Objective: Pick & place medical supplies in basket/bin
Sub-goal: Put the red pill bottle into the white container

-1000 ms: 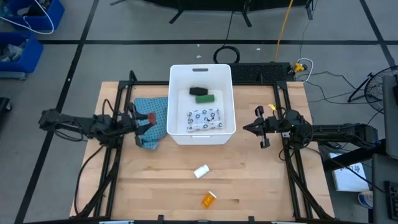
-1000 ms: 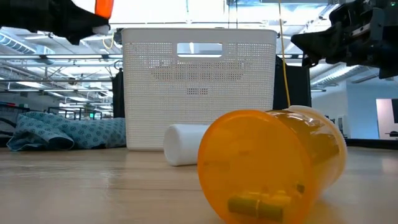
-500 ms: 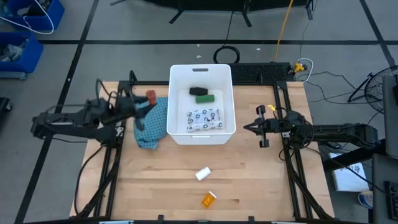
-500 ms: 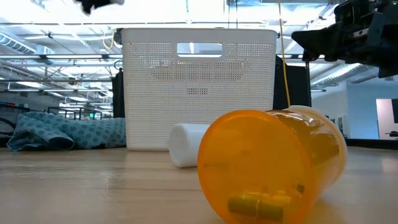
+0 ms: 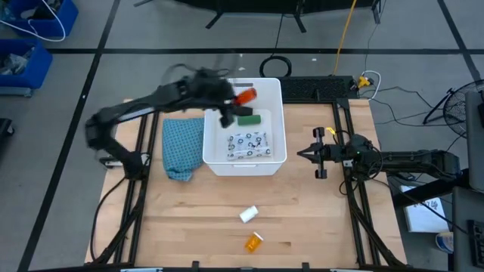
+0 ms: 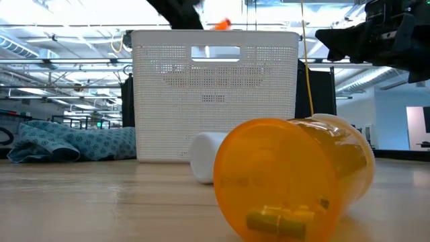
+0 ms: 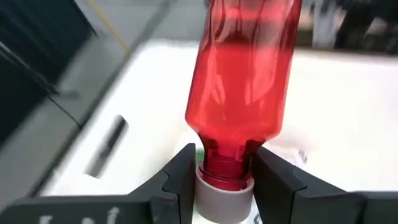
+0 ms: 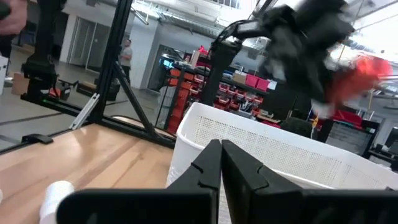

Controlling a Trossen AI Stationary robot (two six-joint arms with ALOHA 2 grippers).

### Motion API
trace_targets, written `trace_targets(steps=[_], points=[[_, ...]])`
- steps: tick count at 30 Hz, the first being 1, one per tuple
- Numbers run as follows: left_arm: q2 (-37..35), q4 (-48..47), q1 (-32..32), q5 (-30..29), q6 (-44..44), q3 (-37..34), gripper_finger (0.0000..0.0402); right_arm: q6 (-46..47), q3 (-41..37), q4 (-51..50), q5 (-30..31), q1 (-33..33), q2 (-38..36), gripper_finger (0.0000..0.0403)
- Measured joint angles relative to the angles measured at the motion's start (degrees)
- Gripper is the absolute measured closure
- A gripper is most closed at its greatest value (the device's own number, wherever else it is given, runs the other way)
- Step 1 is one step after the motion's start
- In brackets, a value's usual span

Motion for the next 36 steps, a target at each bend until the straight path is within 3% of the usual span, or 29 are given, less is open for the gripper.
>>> trace_targets(steps=[5, 10, 27, 36], points=[[10.27, -1.18, 2.07, 5.56, 1.1, 3.59, 0.0279, -0.53, 0.0, -0.08, 0.01, 0.0, 0.01, 0.0399], [15.74, -2.44, 2.68, 5.22, 3.99, 4.25, 0.0279, -0.55, 0.0, -1.57, 0.0, 0.0, 0.02, 0.0399], [25.48, -11.47, 2.46, 4.73, 17.2, 4.27, 0.0279, -0.61, 0.0, -4.5, 0.09, -0.02, 0.04, 0.0399], [27.54, -13.71, 2.7, 1.53, 18.36, 4.26, 0.0279, -0.57, 0.0, -4.46, 0.15, -0.02, 0.04, 0.0399]])
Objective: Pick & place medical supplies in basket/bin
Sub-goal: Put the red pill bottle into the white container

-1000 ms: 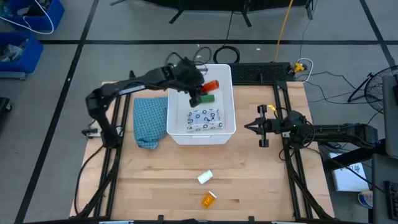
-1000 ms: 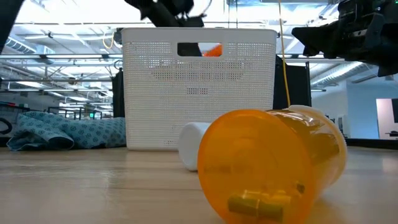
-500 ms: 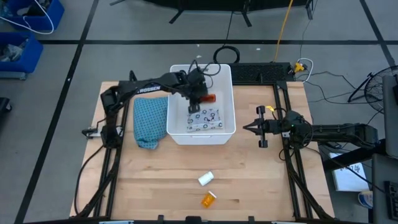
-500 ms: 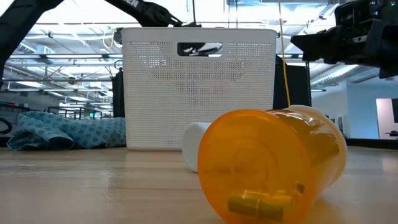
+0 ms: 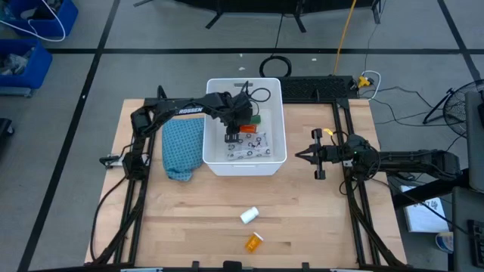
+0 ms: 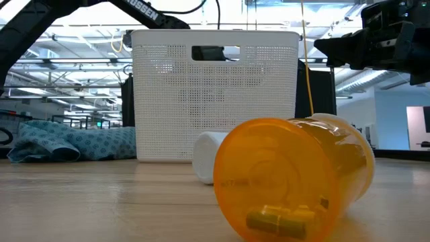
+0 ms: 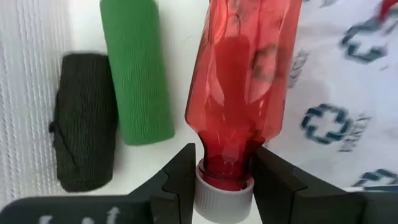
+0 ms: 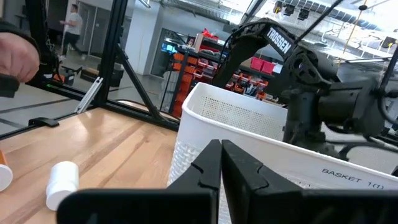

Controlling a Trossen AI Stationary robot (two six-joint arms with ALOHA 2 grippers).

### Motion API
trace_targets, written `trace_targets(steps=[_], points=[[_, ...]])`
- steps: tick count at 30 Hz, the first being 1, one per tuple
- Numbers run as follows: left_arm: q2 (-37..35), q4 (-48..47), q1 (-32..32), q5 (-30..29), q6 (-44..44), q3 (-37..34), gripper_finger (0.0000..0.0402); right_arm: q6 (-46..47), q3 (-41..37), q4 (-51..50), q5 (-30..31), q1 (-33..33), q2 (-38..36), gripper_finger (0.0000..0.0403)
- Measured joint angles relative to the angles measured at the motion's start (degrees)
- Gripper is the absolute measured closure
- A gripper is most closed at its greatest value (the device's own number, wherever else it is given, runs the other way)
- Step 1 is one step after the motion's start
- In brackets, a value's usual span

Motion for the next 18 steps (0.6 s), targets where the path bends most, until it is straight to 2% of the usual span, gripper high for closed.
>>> trace_targets(steps=[18], points=[[6.68, -1.98, 0.0, -1.25, -0.38, -0.08, 0.0279, 0.7, 0.0, 0.55, -0.07, -0.01, -0.07, 0.0399]])
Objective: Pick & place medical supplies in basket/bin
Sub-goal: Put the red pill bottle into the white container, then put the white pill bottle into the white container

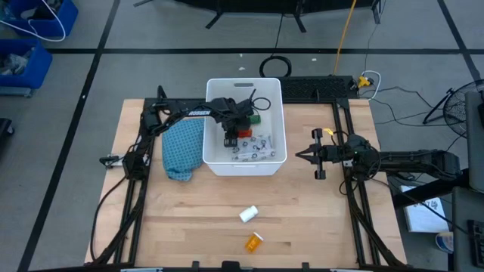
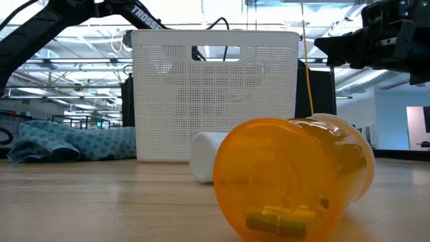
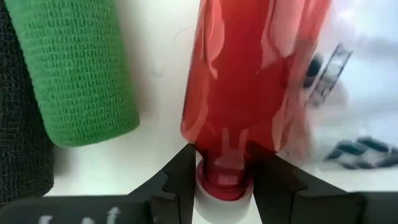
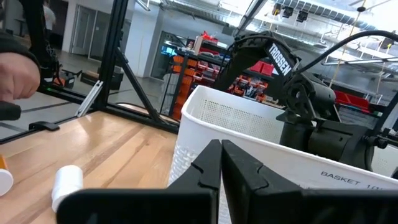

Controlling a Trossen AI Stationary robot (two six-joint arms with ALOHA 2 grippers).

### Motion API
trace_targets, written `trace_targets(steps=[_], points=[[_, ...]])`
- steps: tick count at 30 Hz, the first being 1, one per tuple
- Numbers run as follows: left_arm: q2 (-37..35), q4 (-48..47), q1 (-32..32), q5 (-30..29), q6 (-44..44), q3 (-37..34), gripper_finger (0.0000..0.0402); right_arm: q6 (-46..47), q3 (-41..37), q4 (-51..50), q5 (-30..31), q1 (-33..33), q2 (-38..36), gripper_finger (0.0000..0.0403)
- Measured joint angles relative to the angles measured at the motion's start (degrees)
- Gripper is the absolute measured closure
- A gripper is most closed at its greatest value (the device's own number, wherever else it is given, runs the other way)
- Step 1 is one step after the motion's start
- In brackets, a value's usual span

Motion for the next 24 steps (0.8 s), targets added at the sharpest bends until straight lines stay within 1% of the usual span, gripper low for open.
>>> trace_targets(steps=[1, 3, 7, 9, 11, 13, 15, 18, 21, 24], points=[[-0.02, -0.15, 0.0, 0.02, -0.01, 0.0, 0.0276, 0.0, 0.0, 0.0, -0.01, 0.02, 0.0, 0.0399], [-0.07, -0.47, -0.02, 0.03, -0.01, 0.0, 0.0246, 0.0, 0.0, -0.01, -0.11, 0.0, 0.0, 0.0399], [-0.11, -1.14, 0.0, -0.07, -0.17, 0.0, 0.0146, 0.3, 0.0, -0.02, -0.22, 0.0, 0.0, 0.0399], [-0.11, -1.06, -0.02, -1.01, -0.57, 0.0, 0.0099, 0.44, 0.0, -0.02, -0.24, 0.0, 0.0, 0.0399], [-0.13, -0.81, -0.07, -1.76, -0.73, 0.0, 0.006, 0.77, 0.01, -0.02, -0.24, 0.0, 0.0, 0.0399], [-0.44, -1.07, -0.17, -3.14, -0.6, 0.36, 0.0033, 0.86, 0.01, -0.02, -0.26, 0.0, 0.0, 0.0399], [-0.97, -2.71, -0.24, -3.91, -0.29, 1.97, 0.0017, 0.85, 0.01, -0.04, -0.26, 0.0, 0.0, 0.0399], [-3.31, -6.78, -0.38, -4.5, 0.15, 6.21, 0.0013, 0.64, 0.0, 0.02, -0.27, 0.0, -0.02, 0.0399], [-6.98, -10.74, -1.03, -5.69, 0.68, 10.7, 0.0024, 0.85, 0.01, 0.25, -0.28, 0.0, -0.03, 0.0399], [-11.74, -13.62, -2.33, -6.89, -0.16, 13.63, 0.0045, 0.85, 0.0, 0.45, -0.28, 0.0, -0.04, 0.0399]])
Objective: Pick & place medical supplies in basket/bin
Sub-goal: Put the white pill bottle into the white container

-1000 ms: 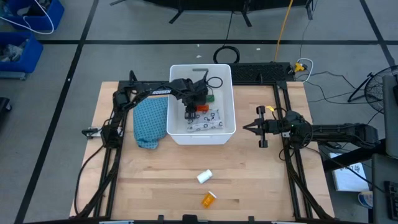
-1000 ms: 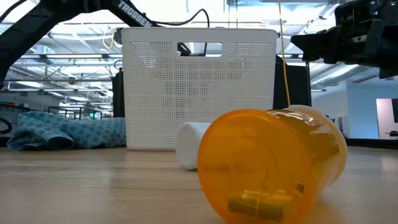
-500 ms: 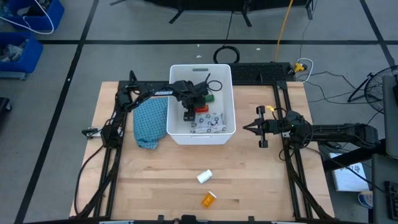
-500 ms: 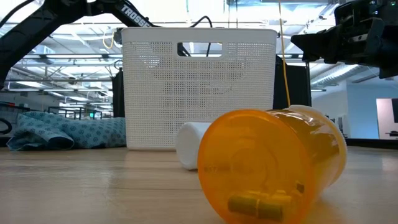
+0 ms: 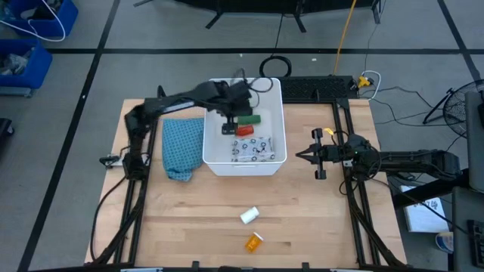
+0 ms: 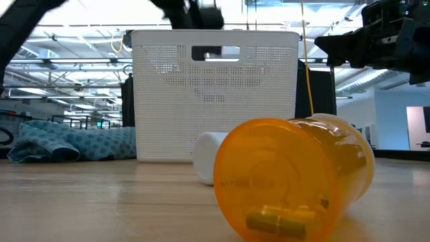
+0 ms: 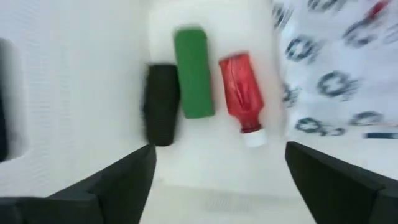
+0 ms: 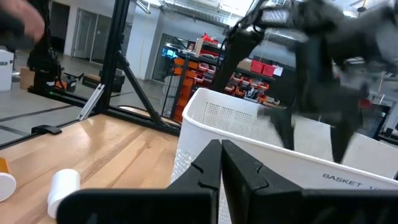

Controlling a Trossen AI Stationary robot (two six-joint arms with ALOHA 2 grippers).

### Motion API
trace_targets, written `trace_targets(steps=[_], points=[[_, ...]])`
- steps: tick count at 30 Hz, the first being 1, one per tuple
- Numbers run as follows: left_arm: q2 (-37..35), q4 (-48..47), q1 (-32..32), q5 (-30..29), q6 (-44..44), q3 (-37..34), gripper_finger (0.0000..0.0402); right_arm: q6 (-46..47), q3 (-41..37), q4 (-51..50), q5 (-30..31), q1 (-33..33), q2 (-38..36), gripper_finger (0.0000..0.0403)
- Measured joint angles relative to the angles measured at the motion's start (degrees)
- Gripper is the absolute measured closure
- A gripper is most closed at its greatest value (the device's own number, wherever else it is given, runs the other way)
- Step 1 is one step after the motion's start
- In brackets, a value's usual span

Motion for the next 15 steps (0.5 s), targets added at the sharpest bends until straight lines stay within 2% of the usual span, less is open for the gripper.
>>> trace_targets(steps=[4, 7, 12, 13, 15], points=[[-8.48, -5.05, -2.03, -2.0, -2.91, -0.09, 0.0107, 0.0, 0.0, 0.98, 0.0, 0.0, 0.0, 0.0399], [-16.09, -7.89, -3.63, -1.35, -5.84, -4.05, 0.0189, 0.02, 0.0, 1.48, -0.02, 0.01, -0.02, 0.0399], [-30.59, -4.97, -5.32, 7.91, -8.54, -17.82, 0.0353, 1.42, 0.0, 1.26, -0.02, 0.02, 0.0, 0.0399], [-33.86, -2.76, -5.46, 10.25, -8.95, -21.56, 0.0377, 1.49, 0.0, 1.27, -0.02, 0.02, -0.02, 0.0399], [-40.48, 3.27, -5.61, 14.62, -9.68, -29.93, 0.0388, 1.49, 0.0, 1.26, -0.02, 0.02, 0.0, 0.0399]])
